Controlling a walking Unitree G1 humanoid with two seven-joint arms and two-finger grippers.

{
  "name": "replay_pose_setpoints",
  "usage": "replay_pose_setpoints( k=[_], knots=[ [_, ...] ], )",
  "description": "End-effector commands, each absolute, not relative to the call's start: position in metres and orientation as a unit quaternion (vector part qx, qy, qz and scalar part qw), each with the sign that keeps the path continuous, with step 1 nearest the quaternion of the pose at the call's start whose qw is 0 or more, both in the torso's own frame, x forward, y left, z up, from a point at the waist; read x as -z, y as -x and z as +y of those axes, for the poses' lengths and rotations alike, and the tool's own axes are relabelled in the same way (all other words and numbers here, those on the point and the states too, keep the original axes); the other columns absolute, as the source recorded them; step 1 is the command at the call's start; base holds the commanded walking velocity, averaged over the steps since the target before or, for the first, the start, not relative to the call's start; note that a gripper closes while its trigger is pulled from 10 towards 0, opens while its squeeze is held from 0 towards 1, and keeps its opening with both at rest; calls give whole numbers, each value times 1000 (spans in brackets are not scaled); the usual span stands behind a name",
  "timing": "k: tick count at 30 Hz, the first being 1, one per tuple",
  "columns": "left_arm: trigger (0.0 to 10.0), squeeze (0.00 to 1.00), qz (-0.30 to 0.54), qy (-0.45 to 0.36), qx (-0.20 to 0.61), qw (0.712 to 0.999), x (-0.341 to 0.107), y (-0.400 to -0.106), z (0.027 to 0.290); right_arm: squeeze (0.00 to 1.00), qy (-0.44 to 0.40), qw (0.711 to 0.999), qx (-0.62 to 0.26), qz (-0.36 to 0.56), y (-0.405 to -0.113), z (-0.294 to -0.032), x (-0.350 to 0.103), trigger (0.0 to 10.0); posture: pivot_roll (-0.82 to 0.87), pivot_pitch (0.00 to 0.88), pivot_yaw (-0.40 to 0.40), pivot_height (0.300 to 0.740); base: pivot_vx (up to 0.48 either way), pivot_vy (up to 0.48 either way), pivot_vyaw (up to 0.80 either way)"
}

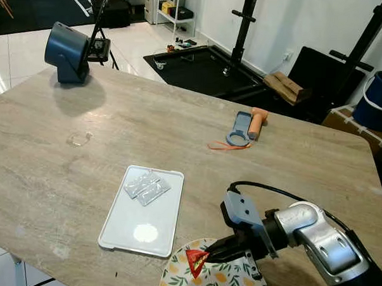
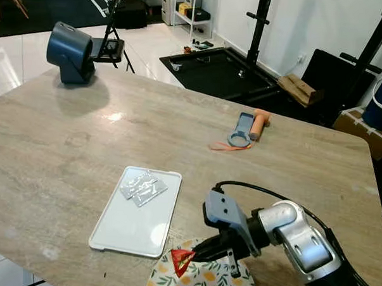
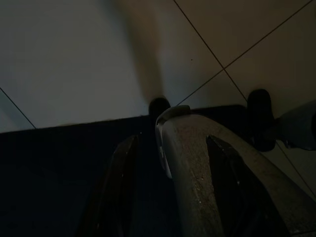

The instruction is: Restocking fridge

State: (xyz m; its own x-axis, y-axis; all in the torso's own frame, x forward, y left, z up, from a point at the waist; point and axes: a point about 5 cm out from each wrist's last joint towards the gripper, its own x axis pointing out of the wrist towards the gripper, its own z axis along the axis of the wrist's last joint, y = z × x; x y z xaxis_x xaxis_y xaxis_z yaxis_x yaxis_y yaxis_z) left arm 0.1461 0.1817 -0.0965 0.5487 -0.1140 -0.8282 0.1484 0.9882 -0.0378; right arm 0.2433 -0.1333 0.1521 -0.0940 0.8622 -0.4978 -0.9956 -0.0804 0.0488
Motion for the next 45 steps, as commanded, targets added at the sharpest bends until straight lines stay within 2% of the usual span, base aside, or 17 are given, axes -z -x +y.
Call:
replay_pose_setpoints(
  k=[1, 2, 3, 8, 10, 11, 12, 13, 14, 15, 17, 19, 20, 23, 30, 38, 45],
  knots=[
    [10000, 0, 517, -9, 88, 852, 107, -120, 175, 67, 167, 650, -716, 192, -239, -130, -151, 10000, -49, 93, -35, 740, 0, 0, 0],
    [10000, 0, 517, -9, 88, 852, 107, -121, 175, 690, 164, 651, -716, 191, -239, -129, -151, 10000, -46, 88, -35, 740, 0, 0, 0],
    [10000, 0, 517, -9, 88, 852, 107, -121, 175, 1000, 162, 654, -715, 189, -239, -129, -152, 10000, -46, 88, -35, 740, 0, 0, 0],
    [10000, 0, 517, -10, 88, 851, 107, -120, 175, 1000, 162, 659, -710, 187, -240, -128, -152, 10000, -47, 87, -35, 740, 0, 0, 0],
    [10000, 0, 517, -10, 88, 851, 107, -120, 175, 988, 166, 662, -707, 185, -241, -129, -153, 10000, -47, 87, -35, 740, 0, 0, 0],
    [10000, 0, 517, -10, 88, 851, 107, -120, 175, 769, 169, 662, -706, 185, -241, -129, -153, 10000, -47, 87, -35, 740, 0, 0, 0],
    [10000, 0, 517, -9, 88, 851, 107, -120, 175, 255, 168, 664, -705, 182, -242, -130, -155, 10000, -46, 88, -36, 740, 0, 0, 0],
    [10000, 0, 517, -9, 88, 851, 107, -120, 175, 82, 166, 668, -704, 177, -244, -131, -158, 10000, -46, 88, -36, 740, 0, 0, 0],
    [10000, 0, 517, -9, 88, 851, 107, -120, 175, 82, 166, 668, -704, 177, -244, -131, -158, 10000, -46, 88, -36, 740, 0, 0, 0],
    [10000, 0, 517, -9, 88, 851, 107, -120, 174, 0, 160, 675, -701, 163, -247, -130, -163, 10000, -46, 89, -36, 740, 0, 0, 0],
    [10000, 0, 517, -8, 88, 851, 107, -120, 174, 0, 155, 681, -699, 153, -249, -129, -167, 10000, -46, 89, -36, 740, 0, 0, 0],
    [10000, 0, 518, -8, 88, 851, 108, -120, 173, 0, 129, 718, -676, 104, -262, -120, -179, 10000, -46, 89, -36, 740, 0, 0, 0],
    [10000, 0, 518, -8, 88, 851, 108, -120, 173, 0, 129, 718, -676, 104, -262, -120, -179, 10000, -46, 89, -36, 740, 0, 0, 0],
    [10000, 0, 518, -7, 89, 851, 108, -119, 173, 0, 101, 748, -652, 72, -274, -108, -186, 10000, -50, 93, -37, 740, 0, 0, 0],
    [10000, 0, 518, -5, 89, 851, 108, -119, 171, 0, 97, 770, -626, 74, -287, -79, -174, 10000, -45, 94, -37, 740, 0, 0, 0],
    [10000, 0, 519, -5, 88, 850, 108, -118, 172, 0, 140, 816, -548, 115, -312, -47, -148, 10000, -40, 98, -41, 740, 0, 0, 0],
    [10000, 0, 519, -3, 88, 850, 108, -117, 171, 0, 145, 833, -519, 123, -317, -25, -140, 10000, -36, 101, -43, 740, 0, 0, 0]
  ],
)
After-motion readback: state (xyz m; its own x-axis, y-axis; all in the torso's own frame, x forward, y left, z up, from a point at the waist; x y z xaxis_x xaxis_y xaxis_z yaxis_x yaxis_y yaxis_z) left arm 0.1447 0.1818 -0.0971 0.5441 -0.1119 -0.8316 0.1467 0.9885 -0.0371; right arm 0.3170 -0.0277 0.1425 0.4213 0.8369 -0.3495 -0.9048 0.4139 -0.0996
